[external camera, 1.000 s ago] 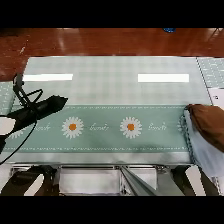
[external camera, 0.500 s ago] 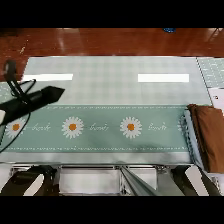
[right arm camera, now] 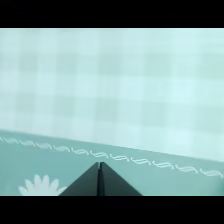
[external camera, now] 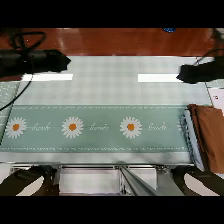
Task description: Fold the shirts.
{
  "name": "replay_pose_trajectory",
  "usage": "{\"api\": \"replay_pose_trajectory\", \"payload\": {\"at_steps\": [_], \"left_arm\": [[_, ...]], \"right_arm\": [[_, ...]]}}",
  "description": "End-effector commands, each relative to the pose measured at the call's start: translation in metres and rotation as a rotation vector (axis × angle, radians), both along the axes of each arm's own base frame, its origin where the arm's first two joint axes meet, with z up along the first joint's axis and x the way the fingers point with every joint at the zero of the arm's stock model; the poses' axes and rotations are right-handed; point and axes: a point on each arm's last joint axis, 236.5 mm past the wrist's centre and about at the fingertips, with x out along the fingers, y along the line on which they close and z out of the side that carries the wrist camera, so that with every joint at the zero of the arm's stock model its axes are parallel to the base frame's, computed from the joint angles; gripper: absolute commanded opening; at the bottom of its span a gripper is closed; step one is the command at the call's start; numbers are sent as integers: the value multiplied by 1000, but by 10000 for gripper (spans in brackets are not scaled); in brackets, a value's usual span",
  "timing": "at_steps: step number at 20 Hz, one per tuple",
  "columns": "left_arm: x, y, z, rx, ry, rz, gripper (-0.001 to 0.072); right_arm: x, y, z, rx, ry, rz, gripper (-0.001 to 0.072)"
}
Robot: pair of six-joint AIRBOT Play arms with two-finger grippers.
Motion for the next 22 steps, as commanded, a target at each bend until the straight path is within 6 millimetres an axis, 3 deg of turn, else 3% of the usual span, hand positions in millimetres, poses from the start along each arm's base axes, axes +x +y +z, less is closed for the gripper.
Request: {"api": "replay_pose_trajectory", "payload": {"at_steps": [1,3,5,22], "left_arm": [[-1,34,-76,193,198,103,15],[-14,50,-113,226,326,128,15],[-18,60,-130,240,385,144,15],[-18,60,-135,243,398,144,15]], "right_arm": [[20,25,-54,-299,42,90,26],[17,11,-79,-318,136,30,26],[14,6,-89,-307,179,6,26],[13,2,-88,-326,183,6,26]]}}
